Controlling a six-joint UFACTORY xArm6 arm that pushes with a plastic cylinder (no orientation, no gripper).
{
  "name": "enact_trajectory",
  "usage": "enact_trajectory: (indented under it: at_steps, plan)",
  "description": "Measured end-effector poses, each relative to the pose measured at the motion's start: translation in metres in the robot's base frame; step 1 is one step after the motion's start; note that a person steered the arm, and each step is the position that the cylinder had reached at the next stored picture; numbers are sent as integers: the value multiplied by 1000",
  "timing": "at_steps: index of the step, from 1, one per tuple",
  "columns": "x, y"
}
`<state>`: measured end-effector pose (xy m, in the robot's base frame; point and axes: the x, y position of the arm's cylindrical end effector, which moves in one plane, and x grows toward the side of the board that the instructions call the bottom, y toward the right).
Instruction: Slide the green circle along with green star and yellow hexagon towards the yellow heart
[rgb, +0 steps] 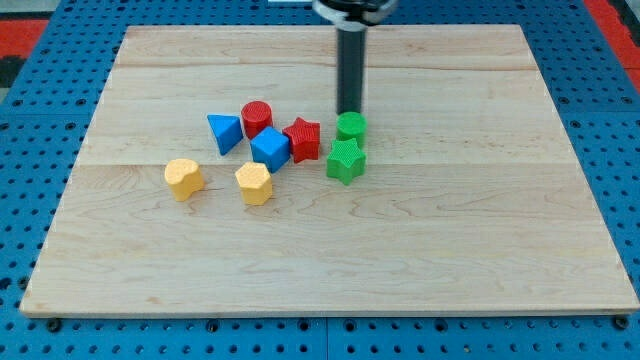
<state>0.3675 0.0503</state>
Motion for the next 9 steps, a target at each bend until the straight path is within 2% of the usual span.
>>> enact_trajectory:
  at_steps: [2, 4, 6, 9]
  plan:
    - [62, 7]
    - [115, -21]
    - [120, 18]
    - [132, -86]
